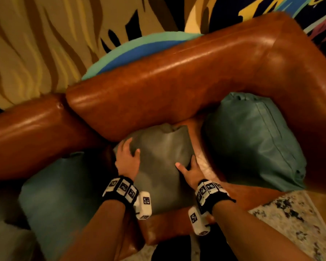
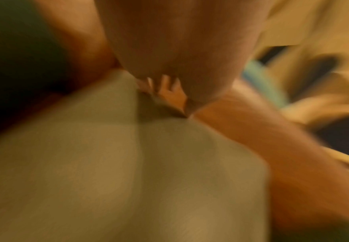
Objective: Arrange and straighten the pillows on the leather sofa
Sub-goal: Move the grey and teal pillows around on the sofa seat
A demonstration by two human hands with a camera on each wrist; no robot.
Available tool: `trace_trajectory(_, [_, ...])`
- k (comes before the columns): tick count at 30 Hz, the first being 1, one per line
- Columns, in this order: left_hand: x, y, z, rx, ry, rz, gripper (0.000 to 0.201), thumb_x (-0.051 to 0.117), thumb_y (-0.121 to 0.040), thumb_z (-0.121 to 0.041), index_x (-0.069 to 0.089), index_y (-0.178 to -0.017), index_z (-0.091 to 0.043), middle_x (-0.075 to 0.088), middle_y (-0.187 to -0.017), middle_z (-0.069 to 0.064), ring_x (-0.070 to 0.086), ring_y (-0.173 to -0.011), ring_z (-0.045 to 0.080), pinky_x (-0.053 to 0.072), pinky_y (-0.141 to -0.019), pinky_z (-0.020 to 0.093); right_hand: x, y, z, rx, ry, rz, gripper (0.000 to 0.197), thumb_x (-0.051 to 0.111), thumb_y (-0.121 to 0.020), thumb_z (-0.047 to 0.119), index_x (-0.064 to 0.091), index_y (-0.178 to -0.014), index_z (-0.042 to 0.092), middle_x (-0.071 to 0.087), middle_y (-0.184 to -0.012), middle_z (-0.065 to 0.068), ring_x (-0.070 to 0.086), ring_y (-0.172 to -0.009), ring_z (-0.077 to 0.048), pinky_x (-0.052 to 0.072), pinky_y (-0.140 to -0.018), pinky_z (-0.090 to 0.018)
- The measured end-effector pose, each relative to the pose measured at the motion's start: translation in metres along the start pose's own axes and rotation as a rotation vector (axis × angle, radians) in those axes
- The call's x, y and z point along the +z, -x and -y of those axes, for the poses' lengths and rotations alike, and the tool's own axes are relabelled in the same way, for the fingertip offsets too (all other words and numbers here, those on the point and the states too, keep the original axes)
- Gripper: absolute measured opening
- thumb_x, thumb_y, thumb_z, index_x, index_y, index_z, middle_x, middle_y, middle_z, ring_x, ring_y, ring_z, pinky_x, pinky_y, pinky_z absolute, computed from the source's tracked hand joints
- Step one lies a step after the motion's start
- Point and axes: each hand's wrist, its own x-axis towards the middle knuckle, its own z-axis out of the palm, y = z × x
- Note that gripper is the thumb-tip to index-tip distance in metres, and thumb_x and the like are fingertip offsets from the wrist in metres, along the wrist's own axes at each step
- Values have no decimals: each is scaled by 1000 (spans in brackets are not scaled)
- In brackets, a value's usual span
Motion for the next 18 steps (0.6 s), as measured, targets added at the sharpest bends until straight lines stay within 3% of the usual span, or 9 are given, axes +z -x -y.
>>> trace_trajectory(2, [4, 1, 46, -355, 177, 31, 87, 71, -84, -53, 28, -155, -26, 33, -158, 14, 38, -141, 39, 35, -114, 54, -3, -7, 3, 8, 69, 13, 101, 62, -83, 64, 13, -158, 19, 35, -157, -12, 38, -142, -33, 29, -118, -42])
trace_trajectory(4, [15, 1, 88, -646, 431, 184, 120, 70, -61, -84, 20, -156, -32, 36, -158, 6, 43, -139, 35, 38, -113, 54, -10, -18, 1, 1, 82, 27, 86, 62, -90, 50, 18, -157, 16, 40, -154, -13, 42, -139, -34, 30, -117, -38])
trace_trajectory(6, [22, 6, 106, -700, 534, 319, 127, 58, -50, -98, 27, -155, -34, 42, -155, -3, 46, -137, 30, 37, -114, 53, -18, -21, -1, -18, 48, 85, 85, 66, -86, 55, 25, -155, 26, 45, -151, -8, 47, -135, -32, 34, -115, -38])
trace_trajectory(9, [22, 13, 87, -559, 578, 315, 110, 52, -64, -94, 31, -153, -33, 47, -151, 1, 47, -136, 30, 36, -115, 51, -22, -9, -2, 67, -339, 122, 82, 68, -69, 76, 43, -139, 43, 60, -135, 4, 62, -114, -19, 52, -96, -41])
trace_trajectory(11, [14, 17, 57, -436, 629, 245, 90, 58, -73, -82, 41, -147, -33, 55, -143, 1, 53, -131, 27, 41, -112, 45, -27, 8, 5, 147, -491, 162, 58, 53, -83, 73, 46, -133, 45, 64, -122, 10, 63, -105, -13, 53, -77, -33])
trace_trajectory(12, [5, 21, 37, -338, 632, 201, 79, 62, -71, -79, 50, -136, -35, 61, -135, -1, 57, -126, 25, 44, -108, 44, -28, 14, 5, 178, -555, 175, 57, 48, -85, 75, 48, -133, 44, 66, -119, 9, 64, -104, -14, 52, -74, -32])
trace_trajectory(14, [-22, 27, -3, -47, 446, 84, 65, 65, -66, -81, 56, -112, -37, 66, -118, -7, 61, -115, 21, 47, -102, 45, -23, 18, -3, 210, -682, 218, 71, 45, -78, 81, 56, -132, 36, 74, -107, 4, 70, -86, -17, 51, -68, -30])
trace_trajectory(16, [-49, 26, -46, 317, 118, -66, 61, 61, -71, -80, 55, -114, -36, 61, -119, -11, 55, -115, 18, 44, -99, 43, -7, 25, -8, 286, -748, 273, 78, 43, -73, 85, 69, -113, 23, 72, -85, -7, 61, -65, -22, 49, -63, -33])
trace_trajectory(18, [-60, 17, -90, 592, -135, -84, 55, 54, -80, -74, 55, -123, -39, 58, -130, -16, 50, -121, 15, 38, -98, 40, 9, 40, -1, 384, -784, 327, 65, 40, -90, 72, 65, -117, 18, 66, -85, -8, 61, -77, -29, 54, -79, -51])
